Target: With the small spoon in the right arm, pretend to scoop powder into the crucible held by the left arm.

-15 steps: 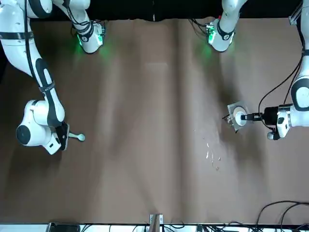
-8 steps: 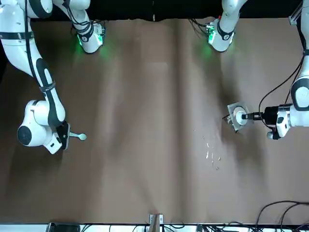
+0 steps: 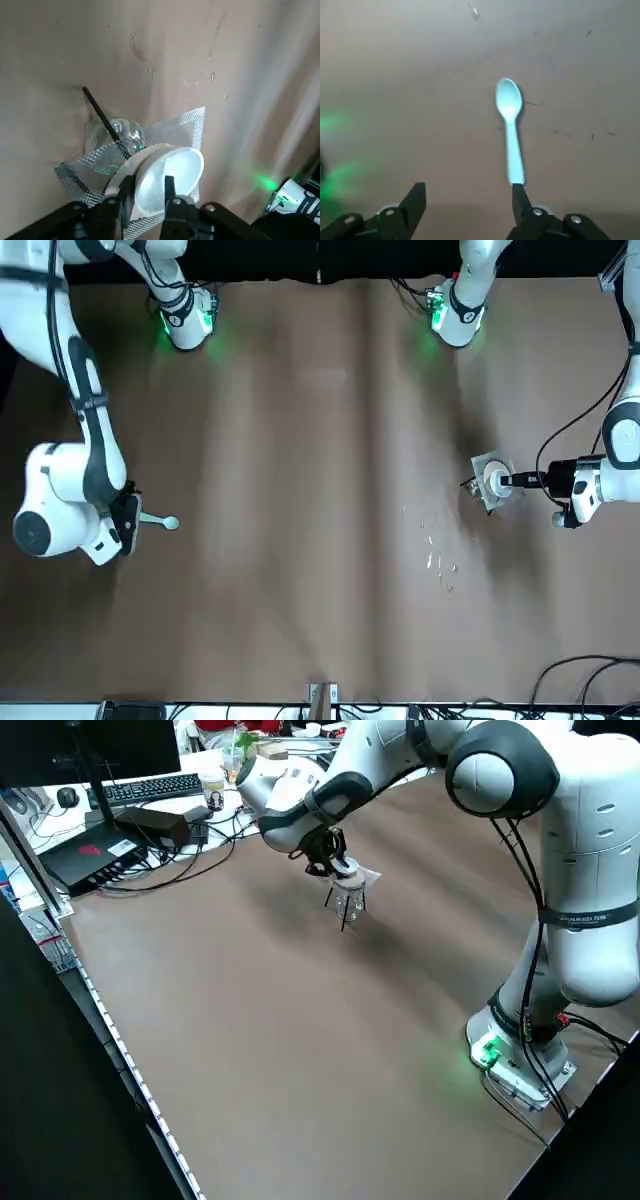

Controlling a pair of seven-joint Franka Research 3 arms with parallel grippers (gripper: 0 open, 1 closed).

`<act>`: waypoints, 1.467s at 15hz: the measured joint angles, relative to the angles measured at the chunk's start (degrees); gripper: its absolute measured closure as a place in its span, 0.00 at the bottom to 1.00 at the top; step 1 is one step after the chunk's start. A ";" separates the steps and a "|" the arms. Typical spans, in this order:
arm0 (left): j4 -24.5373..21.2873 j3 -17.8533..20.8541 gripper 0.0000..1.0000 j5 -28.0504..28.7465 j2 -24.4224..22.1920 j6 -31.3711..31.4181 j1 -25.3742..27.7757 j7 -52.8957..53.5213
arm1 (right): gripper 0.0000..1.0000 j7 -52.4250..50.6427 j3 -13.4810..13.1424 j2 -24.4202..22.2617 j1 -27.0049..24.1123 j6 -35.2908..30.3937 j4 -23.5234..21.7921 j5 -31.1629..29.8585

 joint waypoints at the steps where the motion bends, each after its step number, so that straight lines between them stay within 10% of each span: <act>1: 0.18 -0.02 0.67 0.00 0.00 0.00 -0.01 0.03 | 0.22 3.29 0.00 -1.26 1.18 -2.97 1.73 0.00; 10: 7.96 -1.31 0.00 3.49 -1.48 -0.25 -0.18 -0.71 | 0.00 32.78 -0.06 -13.11 3.07 -11.18 5.35 0.04; 16: 15.56 -1.86 0.00 26.00 -3.63 -0.41 -12.10 -17.12 | 0.00 69.05 5.44 -21.12 3.09 -16.69 5.33 0.41; 22: 18.03 7.21 0.00 30.67 -10.68 -0.44 -29.09 -26.15 | 0.00 75.34 7.18 -28.73 1.92 -11.99 -0.43 3.88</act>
